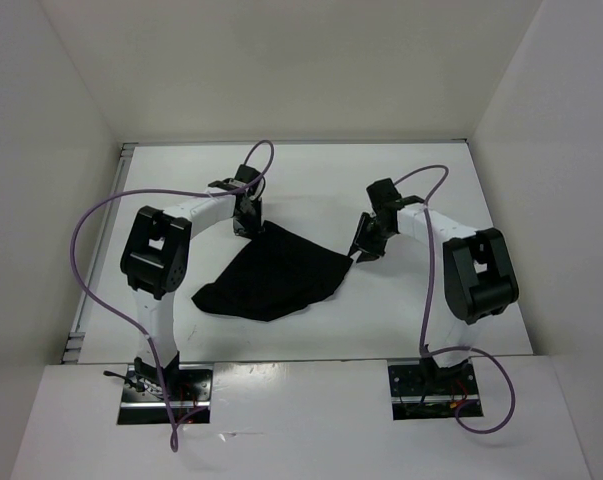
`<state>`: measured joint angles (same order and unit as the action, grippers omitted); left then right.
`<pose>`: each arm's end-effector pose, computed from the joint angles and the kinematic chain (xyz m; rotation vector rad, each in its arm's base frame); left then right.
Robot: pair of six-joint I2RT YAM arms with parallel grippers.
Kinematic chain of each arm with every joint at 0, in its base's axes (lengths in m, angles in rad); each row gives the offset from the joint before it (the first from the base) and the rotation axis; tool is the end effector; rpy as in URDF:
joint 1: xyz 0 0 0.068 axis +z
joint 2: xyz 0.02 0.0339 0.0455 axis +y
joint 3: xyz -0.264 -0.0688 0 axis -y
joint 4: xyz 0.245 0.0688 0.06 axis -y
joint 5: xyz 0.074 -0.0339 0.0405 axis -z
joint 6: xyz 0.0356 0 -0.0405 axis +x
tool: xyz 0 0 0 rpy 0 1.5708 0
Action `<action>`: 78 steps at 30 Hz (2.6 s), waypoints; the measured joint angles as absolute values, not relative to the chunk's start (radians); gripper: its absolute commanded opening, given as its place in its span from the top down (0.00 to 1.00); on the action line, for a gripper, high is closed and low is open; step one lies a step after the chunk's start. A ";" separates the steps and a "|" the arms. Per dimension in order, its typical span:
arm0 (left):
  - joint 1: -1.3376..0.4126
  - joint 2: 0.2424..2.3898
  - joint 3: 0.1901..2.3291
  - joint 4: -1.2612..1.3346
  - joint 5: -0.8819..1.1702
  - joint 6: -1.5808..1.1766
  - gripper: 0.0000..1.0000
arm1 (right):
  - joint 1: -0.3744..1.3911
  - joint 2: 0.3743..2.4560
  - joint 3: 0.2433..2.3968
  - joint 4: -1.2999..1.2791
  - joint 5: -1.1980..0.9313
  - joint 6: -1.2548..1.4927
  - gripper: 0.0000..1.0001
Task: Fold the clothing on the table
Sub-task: Move the skirt to the center of the board, then flatten the skirt out
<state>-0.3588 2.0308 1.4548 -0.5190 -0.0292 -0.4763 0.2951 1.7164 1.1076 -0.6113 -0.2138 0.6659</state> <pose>0.3988 -0.1485 0.1695 -0.1672 2.6807 -0.2283 0.3145 0.1035 0.1816 0.4780 2.8460 0.5108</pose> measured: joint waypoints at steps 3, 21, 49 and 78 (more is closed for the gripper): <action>-0.356 2.031 1.454 -0.519 -0.028 -0.477 1.00 | 0.295 1.739 1.115 -0.603 -0.209 0.673 0.65; -0.329 2.031 1.448 -0.511 0.043 -0.477 1.00 | 0.318 1.875 1.138 -0.537 -0.274 0.709 0.93; -0.310 1.820 1.215 -0.290 0.350 -0.548 0.32 | 0.238 1.874 1.270 -0.652 0.100 0.620 1.00; -0.385 2.027 1.290 -0.172 0.393 -0.583 1.00 | 0.266 1.854 1.270 -0.657 0.096 0.608 1.00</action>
